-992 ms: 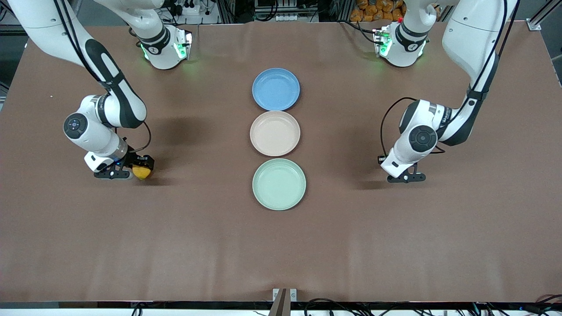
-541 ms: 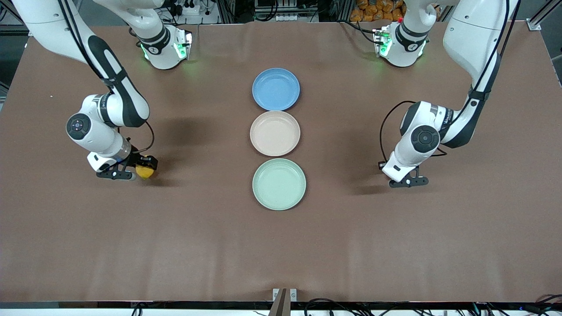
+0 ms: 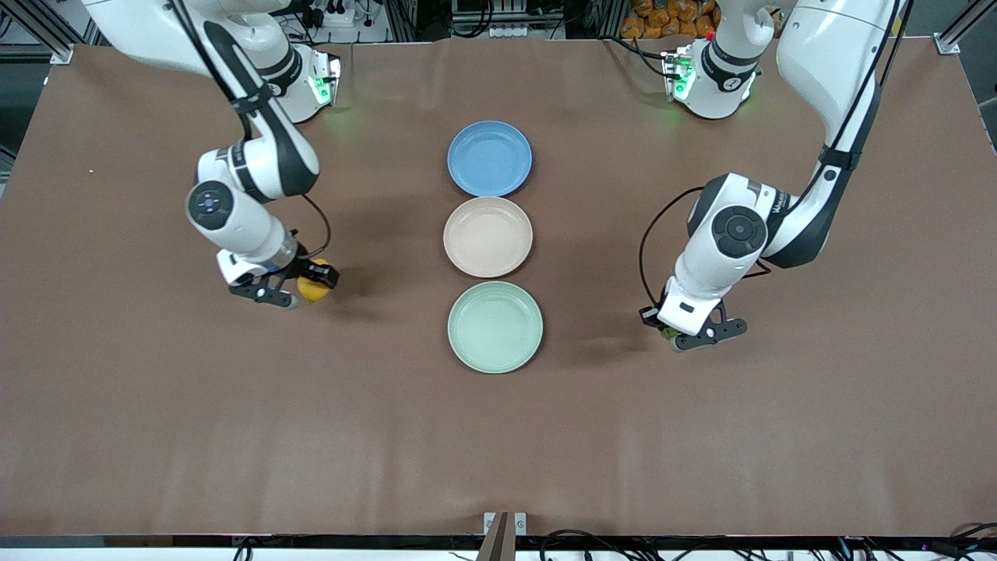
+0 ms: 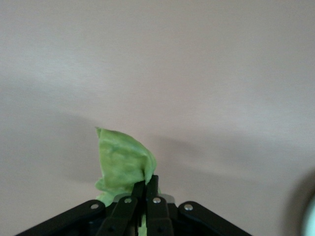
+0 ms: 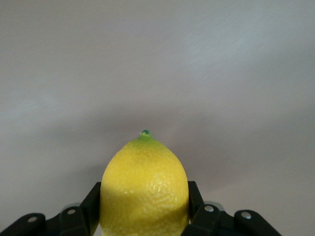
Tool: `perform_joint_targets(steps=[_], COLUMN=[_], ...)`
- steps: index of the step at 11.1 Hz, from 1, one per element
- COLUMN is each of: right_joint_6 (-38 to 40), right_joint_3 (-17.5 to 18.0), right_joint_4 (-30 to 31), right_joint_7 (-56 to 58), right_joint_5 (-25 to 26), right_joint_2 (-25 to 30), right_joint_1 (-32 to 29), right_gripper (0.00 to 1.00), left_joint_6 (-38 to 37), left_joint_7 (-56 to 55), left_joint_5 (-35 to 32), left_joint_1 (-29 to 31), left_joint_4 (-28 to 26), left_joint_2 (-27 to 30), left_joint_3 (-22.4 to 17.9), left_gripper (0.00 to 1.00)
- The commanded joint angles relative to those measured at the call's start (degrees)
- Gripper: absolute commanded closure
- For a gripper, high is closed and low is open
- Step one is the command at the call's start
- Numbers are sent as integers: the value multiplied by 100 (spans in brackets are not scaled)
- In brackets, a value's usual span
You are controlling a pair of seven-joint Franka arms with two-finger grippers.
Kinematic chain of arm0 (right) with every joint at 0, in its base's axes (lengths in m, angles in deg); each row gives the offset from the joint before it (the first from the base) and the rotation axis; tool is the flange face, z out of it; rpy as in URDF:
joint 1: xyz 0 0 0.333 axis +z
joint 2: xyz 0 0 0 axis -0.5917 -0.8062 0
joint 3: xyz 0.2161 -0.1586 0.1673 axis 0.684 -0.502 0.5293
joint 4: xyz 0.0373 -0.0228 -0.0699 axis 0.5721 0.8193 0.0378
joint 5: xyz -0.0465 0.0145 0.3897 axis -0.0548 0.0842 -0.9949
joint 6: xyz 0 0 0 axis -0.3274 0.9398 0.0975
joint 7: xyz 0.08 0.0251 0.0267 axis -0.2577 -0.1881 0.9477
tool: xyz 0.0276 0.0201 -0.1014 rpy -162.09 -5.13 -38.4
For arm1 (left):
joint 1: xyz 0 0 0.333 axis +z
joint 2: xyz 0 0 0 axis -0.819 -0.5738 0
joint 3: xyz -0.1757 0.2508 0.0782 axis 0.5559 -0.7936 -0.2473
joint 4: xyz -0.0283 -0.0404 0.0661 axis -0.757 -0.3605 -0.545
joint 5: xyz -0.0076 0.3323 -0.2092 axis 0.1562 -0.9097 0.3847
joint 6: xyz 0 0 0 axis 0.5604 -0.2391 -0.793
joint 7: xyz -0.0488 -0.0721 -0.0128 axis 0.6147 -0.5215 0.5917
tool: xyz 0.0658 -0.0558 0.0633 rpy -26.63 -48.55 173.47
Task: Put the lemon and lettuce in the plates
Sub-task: 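Carry the lettuce toward the green plate while the right gripper carries the lemon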
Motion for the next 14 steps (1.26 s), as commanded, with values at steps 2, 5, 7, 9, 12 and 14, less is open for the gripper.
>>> perform_joint_targets(steps=[2,5,7,9,12,14], right_joint_6=[126,47,37,-93,-480,-831], right_joint_3=[938,1343,1588,1687,1687,1687], right_joint_4=[-47,-170,-327,-556,-574,-592], right_joint_7=[-1748,-2751,-3384,-3956,-4467,-4748], right_joint_5=[12,-6,-6,20,90,99], right_joint_2=[88,9,-96,-377,-632,-817], right_joint_1=[105,376,553,850,1229,1388], right_gripper=[100,100,100,100,100,100], left_joint_6=[-28,-28,-2,252,1233,1737], left_joint_7=[-1468,-2515,-2887,-2905,-3019,-3072], left_joint_5=[417,400,356,399,373,408], left_joint_1=[-158,-869,-1292,-1372,-1662,-1837], left_joint_4=[628,1339,1622,1720,1711,1711], left_joint_2=[-128,-636,-980,-1130,-1376,-1473], left_joint_3=[489,481,437,437,437,437], left_gripper=[100,100,100,100,100,100])
